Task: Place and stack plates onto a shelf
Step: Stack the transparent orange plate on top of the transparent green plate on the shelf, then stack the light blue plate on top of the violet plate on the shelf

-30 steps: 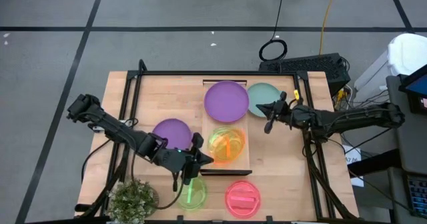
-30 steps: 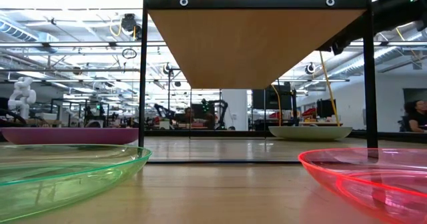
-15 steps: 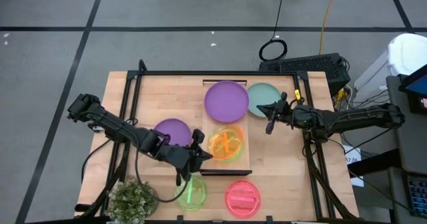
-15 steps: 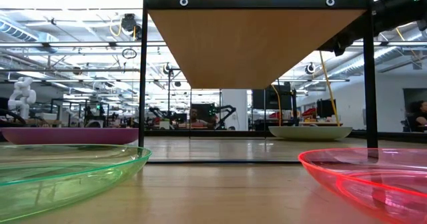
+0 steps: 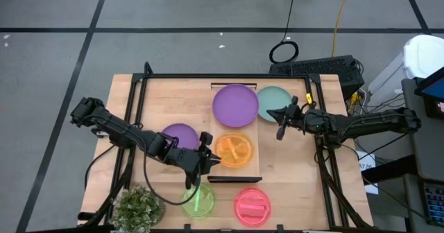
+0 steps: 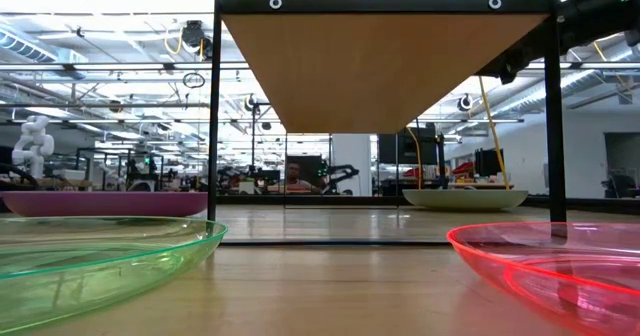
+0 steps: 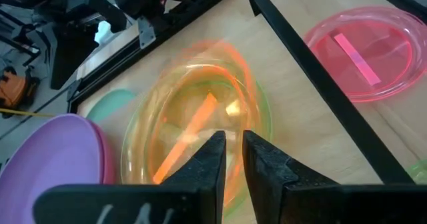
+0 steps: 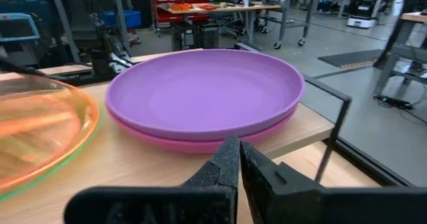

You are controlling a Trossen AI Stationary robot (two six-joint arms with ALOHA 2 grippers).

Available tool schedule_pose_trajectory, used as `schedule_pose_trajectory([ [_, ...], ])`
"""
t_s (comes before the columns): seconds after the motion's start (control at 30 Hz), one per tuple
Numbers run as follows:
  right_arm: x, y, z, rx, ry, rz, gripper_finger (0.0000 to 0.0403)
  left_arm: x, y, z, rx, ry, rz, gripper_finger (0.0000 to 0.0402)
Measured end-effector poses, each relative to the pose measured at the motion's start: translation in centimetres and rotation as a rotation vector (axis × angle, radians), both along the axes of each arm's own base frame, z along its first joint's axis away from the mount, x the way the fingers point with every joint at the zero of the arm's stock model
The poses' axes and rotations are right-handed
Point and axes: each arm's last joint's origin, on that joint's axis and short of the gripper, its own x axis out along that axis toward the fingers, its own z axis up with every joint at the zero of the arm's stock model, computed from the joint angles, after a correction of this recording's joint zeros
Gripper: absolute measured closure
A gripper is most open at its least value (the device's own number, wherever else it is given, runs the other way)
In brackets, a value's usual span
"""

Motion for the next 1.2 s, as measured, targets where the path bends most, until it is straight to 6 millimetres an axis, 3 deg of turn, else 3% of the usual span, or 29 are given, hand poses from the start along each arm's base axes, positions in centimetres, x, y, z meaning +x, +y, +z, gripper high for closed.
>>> schedule_pose_trajectory([
  [0.37, 0.0, 0.0, -0.2, 0.001, 0.018, 0.006, 0.0403, 0.0, -0.1, 0.0, -0.005, -0.006, -0.001, 0.0341],
  [0.57, -0.2, -0.2, -1.0, 0.001, 0.110, -0.013, 0.0403, 0.1, 0.0, 0.2, 0.004, -0.034, 0.029, 0.0341],
  [0.97, -0.7, -2.2, -5.0, 0.072, 0.458, -0.156, 0.0401, 0.1, 0.0, 0.3, -0.003, -0.038, 0.054, 0.0341],
  [1.2, -1.0, -2.5, -7.0, 0.026, 0.542, -0.146, 0.0355, 0.0, 0.1, 0.1, -0.018, -0.016, 0.072, 0.0341],
])
